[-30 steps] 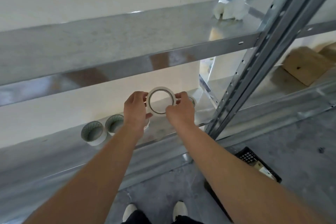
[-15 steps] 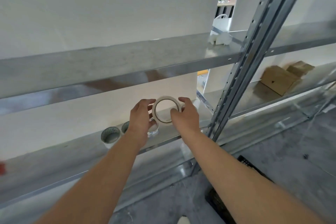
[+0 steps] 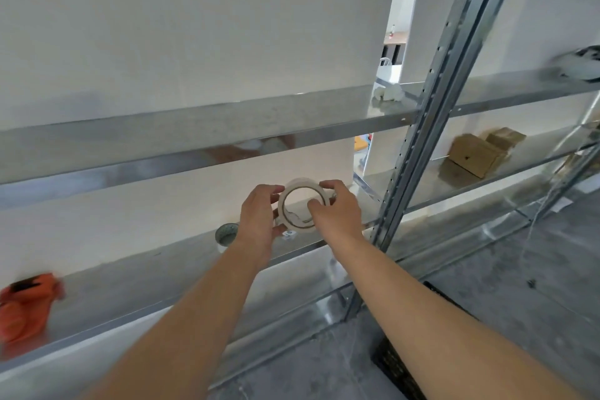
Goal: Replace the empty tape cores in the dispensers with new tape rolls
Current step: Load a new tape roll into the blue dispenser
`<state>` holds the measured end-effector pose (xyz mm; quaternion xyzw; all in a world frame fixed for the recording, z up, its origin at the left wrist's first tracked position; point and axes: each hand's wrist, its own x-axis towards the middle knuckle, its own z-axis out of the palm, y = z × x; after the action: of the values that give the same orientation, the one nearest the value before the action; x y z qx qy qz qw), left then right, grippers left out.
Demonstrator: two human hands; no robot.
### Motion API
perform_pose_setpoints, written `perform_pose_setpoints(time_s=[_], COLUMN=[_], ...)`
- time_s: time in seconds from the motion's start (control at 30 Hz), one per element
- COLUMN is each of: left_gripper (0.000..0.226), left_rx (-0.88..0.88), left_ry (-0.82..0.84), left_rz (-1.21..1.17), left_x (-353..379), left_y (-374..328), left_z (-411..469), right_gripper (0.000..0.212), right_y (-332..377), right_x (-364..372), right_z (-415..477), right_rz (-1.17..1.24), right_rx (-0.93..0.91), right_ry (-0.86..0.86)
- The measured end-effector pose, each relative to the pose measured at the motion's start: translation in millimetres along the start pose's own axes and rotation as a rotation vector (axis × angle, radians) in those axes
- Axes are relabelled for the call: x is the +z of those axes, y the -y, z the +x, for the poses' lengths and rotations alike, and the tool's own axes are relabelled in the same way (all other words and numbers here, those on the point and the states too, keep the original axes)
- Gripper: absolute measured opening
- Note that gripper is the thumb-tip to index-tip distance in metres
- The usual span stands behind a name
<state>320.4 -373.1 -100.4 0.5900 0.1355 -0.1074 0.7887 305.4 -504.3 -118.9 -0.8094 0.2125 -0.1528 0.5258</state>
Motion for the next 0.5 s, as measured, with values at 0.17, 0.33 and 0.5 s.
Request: perform_pose_setpoints(time_s=[0.17, 0.33, 0.5], left_gripper=[0.031, 0.029, 0.026], left_rx=[0.089, 0.126, 0.160], left_ry=[-0.022, -0.075, -0.106], left_rz=[-0.033, -0.051, -0.081], left_x=[-6.4, -17.1, -45.0], left_y=[-10.7, -18.1, -26.5], left_z=[-31.3, -68.3, -97.3], right_gripper=[0.043, 0.041, 0.040], right_y=[18.4, 30.4, 41.3], right_x=[-3.4, -12.6, 0.8], right_z=[-17.0, -38.6, -65.2], right_rz=[-0.016, 0.017, 0.065], right_rx=[-0.074, -0.111, -0.165], right_ry=[0.032, 0.084, 0.128])
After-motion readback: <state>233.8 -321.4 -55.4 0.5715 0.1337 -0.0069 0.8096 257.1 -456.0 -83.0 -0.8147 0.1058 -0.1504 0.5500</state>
